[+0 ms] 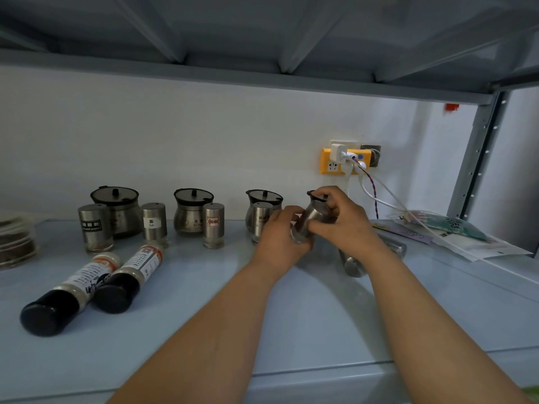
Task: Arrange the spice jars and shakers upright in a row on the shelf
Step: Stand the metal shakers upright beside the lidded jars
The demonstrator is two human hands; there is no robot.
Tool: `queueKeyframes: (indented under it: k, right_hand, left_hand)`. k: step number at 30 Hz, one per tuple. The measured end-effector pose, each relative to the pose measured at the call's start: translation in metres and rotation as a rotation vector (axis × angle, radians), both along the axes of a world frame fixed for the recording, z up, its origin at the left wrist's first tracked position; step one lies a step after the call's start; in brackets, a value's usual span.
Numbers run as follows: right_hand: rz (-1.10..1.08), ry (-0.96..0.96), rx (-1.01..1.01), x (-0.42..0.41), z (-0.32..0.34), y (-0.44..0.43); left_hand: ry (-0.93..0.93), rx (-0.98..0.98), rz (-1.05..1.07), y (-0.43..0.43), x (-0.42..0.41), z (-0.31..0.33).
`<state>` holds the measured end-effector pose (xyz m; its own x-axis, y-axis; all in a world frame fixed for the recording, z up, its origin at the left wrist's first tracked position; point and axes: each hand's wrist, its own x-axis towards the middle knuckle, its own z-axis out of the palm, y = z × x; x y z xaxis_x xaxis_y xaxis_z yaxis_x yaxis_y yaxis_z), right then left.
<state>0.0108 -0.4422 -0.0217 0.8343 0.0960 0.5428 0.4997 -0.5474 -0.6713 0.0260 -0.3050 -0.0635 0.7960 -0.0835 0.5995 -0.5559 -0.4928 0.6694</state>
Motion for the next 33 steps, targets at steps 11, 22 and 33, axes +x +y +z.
queueKeyframes:
  k: [11, 22, 33]
  right_hand:
    - [0.039, 0.075, 0.373, 0.005, 0.000, 0.005]
    - [-0.004, 0.121, 0.246, 0.014, -0.002, 0.003]
    - [0.022, 0.063, 0.206, 0.014, -0.002, 0.002]
  left_hand:
    - [0.184, -0.325, -0.046, -0.006, -0.006, 0.006]
    - [0.255, -0.516, -0.060, -0.013, -0.004, 0.009]
    - [0.126, -0.478, 0.054, -0.027, -0.001, 0.014]
